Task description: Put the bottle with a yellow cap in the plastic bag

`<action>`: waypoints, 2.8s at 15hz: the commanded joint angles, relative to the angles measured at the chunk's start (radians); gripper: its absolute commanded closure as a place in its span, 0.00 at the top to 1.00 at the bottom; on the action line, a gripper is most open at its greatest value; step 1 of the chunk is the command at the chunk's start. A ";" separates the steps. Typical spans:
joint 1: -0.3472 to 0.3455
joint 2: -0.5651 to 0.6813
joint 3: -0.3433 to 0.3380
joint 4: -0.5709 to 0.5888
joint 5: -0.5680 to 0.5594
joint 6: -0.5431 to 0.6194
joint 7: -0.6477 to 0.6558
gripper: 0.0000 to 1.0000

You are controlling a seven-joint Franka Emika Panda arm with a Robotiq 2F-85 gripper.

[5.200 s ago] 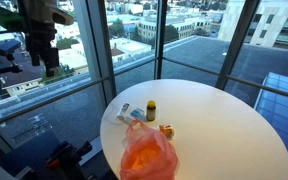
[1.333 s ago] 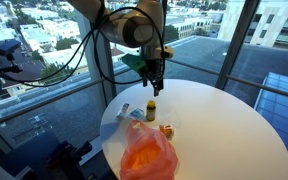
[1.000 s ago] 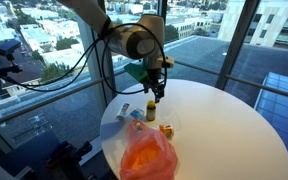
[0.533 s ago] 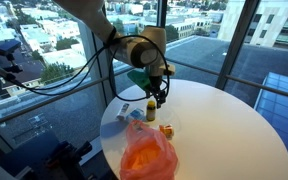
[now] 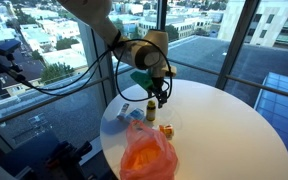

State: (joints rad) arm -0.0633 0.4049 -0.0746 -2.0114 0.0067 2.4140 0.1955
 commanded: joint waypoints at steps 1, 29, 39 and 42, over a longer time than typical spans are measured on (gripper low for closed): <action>0.008 0.038 0.006 0.048 0.027 -0.026 -0.004 1.00; 0.050 -0.302 -0.019 -0.092 -0.093 -0.216 0.088 0.19; -0.040 -0.593 -0.031 -0.327 -0.152 -0.250 0.125 0.19; -0.082 -0.632 -0.040 -0.380 -0.152 -0.239 0.125 0.19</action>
State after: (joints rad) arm -0.1123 -0.1662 -0.1086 -2.3305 -0.1227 2.1685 0.2929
